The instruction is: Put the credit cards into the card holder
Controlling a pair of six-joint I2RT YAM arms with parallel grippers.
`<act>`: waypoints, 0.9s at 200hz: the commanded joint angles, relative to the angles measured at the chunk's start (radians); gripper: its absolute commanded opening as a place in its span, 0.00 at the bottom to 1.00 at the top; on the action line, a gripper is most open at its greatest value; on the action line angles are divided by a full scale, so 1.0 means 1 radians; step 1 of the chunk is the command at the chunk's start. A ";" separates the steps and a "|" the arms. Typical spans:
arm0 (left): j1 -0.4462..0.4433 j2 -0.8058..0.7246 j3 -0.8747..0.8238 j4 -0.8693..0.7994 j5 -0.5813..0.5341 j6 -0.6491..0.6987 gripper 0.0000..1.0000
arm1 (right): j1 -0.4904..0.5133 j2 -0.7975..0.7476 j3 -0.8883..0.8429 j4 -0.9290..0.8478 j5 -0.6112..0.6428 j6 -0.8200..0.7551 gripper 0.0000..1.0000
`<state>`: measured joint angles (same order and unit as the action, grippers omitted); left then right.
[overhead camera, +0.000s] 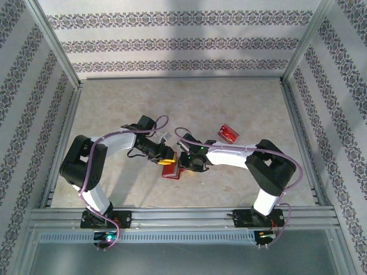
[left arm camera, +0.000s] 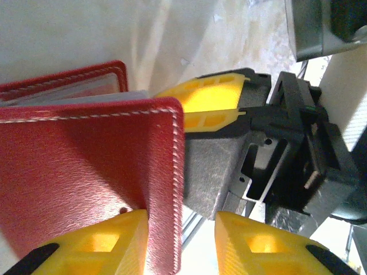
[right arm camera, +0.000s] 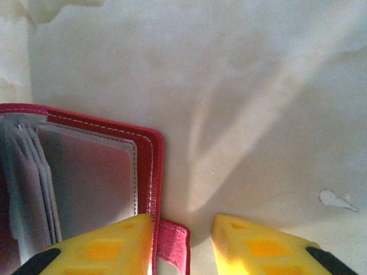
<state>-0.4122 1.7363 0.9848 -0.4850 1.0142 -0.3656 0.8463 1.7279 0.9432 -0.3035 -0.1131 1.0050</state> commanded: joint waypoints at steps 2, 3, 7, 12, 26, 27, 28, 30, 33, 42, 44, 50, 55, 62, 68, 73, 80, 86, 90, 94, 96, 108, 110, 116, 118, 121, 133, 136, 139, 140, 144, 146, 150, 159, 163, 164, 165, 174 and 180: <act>-0.035 0.038 0.045 -0.010 0.026 0.004 0.35 | -0.014 -0.038 -0.046 -0.005 0.015 0.032 0.37; -0.036 0.039 0.047 -0.011 0.025 0.005 0.35 | -0.015 -0.039 -0.047 -0.005 0.015 0.032 0.37; -0.040 0.044 0.050 -0.017 0.022 0.010 0.35 | -0.016 -0.044 -0.052 -0.005 0.016 0.032 0.37; -0.043 0.052 0.053 -0.023 0.015 0.016 0.35 | -0.019 -0.049 -0.059 -0.002 0.017 0.033 0.37; -0.047 0.075 0.064 -0.037 -0.009 0.035 0.35 | -0.023 -0.064 -0.074 -0.002 0.021 0.036 0.37; -0.048 0.076 0.065 -0.038 -0.011 0.036 0.35 | -0.023 -0.065 -0.075 -0.002 0.020 0.036 0.37; -0.047 0.077 0.065 -0.039 -0.012 0.037 0.35 | -0.024 -0.067 -0.077 -0.002 0.021 0.036 0.37; -0.048 0.080 0.067 -0.041 -0.016 0.038 0.35 | -0.025 -0.069 -0.078 -0.001 0.021 0.037 0.37; -0.048 0.086 0.070 -0.044 -0.021 0.040 0.35 | -0.026 -0.071 -0.082 0.000 0.022 0.037 0.37; -0.049 0.097 0.076 -0.050 -0.034 0.046 0.34 | -0.028 -0.080 -0.091 0.001 0.023 0.038 0.36; -0.048 0.100 0.078 -0.051 -0.036 0.049 0.34 | -0.029 -0.082 -0.092 0.001 0.023 0.038 0.36; -0.048 0.108 0.083 -0.054 -0.040 0.052 0.33 | -0.030 -0.088 -0.098 0.001 0.024 0.038 0.35; -0.050 0.115 0.085 -0.054 -0.043 0.053 0.33 | -0.030 -0.096 -0.103 0.002 0.026 0.038 0.34; -0.050 0.123 0.087 -0.055 -0.046 0.053 0.33 | -0.032 -0.104 -0.109 0.004 0.026 0.038 0.32; -0.050 0.132 0.090 -0.053 -0.046 0.053 0.32 | -0.033 -0.110 -0.115 0.007 0.026 0.039 0.31; -0.052 0.137 0.091 -0.049 -0.046 0.052 0.32 | -0.033 -0.116 -0.121 0.010 0.024 0.040 0.31; -0.054 0.144 0.089 -0.043 -0.044 0.049 0.31 | -0.033 -0.125 -0.130 0.018 0.023 0.042 0.31; -0.053 0.149 0.087 -0.034 -0.043 0.044 0.31 | -0.033 -0.135 -0.143 0.031 0.019 0.047 0.31; -0.054 0.153 0.086 -0.030 -0.041 0.040 0.30 | -0.033 -0.142 -0.152 0.041 0.015 0.052 0.31; -0.054 0.157 0.085 -0.026 -0.038 0.036 0.30 | -0.034 -0.149 -0.163 0.052 0.009 0.058 0.31; -0.054 0.157 0.086 -0.026 -0.036 0.035 0.30 | -0.034 -0.154 -0.169 0.059 0.007 0.062 0.31; -0.055 0.169 0.086 -0.024 -0.034 0.030 0.30 | -0.035 -0.182 -0.210 0.125 -0.016 0.084 0.30; -0.055 0.170 0.086 -0.024 -0.035 0.030 0.30 | -0.035 -0.187 -0.218 0.138 -0.020 0.089 0.29; -0.055 0.172 0.084 -0.023 -0.035 0.028 0.30 | -0.034 -0.202 -0.242 0.178 -0.033 0.103 0.27; -0.056 0.173 0.084 -0.023 -0.035 0.028 0.30 | -0.033 -0.207 -0.248 0.192 -0.037 0.108 0.27; -0.055 0.173 0.083 -0.023 -0.035 0.029 0.30 | -0.033 -0.213 -0.258 0.213 -0.044 0.116 0.26; -0.055 0.174 0.076 -0.016 -0.034 0.023 0.30 | -0.028 -0.231 -0.289 0.285 -0.071 0.140 0.23; -0.055 0.174 0.076 -0.013 -0.034 0.022 0.30 | -0.025 -0.233 -0.293 0.299 -0.078 0.142 0.23; -0.054 0.174 0.074 -0.009 -0.034 0.020 0.30 | -0.023 -0.234 -0.294 0.309 -0.084 0.144 0.22; -0.054 0.174 0.072 -0.008 -0.034 0.018 0.30 | -0.022 -0.234 -0.294 0.312 -0.086 0.144 0.22; -0.054 0.176 0.071 -0.006 -0.034 0.016 0.30 | -0.018 -0.233 -0.293 0.320 -0.093 0.144 0.22; -0.055 0.176 0.071 -0.005 -0.034 0.016 0.30 | -0.016 -0.233 -0.291 0.323 -0.098 0.144 0.21; -0.054 0.177 0.069 -0.004 -0.034 0.016 0.29 | -0.011 -0.231 -0.287 0.327 -0.105 0.143 0.21; -0.055 0.181 0.068 -0.003 -0.037 0.014 0.29 | 0.000 -0.224 -0.276 0.338 -0.116 0.138 0.21; -0.054 0.181 0.068 -0.004 -0.038 0.014 0.29 | 0.005 -0.221 -0.270 0.345 -0.120 0.136 0.20; -0.054 0.181 0.068 -0.004 -0.038 0.014 0.29 | 0.007 -0.220 -0.269 0.346 -0.120 0.135 0.20; -0.055 0.181 0.068 -0.003 -0.038 0.014 0.29 | 0.007 -0.219 -0.268 0.348 -0.122 0.135 0.20; -0.055 0.182 0.071 -0.006 -0.041 0.014 0.29 | 0.017 -0.209 -0.259 0.371 -0.132 0.137 0.19; -0.055 0.180 0.072 -0.007 -0.042 0.014 0.29 | 0.022 -0.202 -0.256 0.397 -0.140 0.141 0.18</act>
<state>-0.4519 1.8999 1.0569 -0.4950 0.9836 -0.3450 0.8429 1.5139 0.6647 -0.0227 -0.2008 1.1248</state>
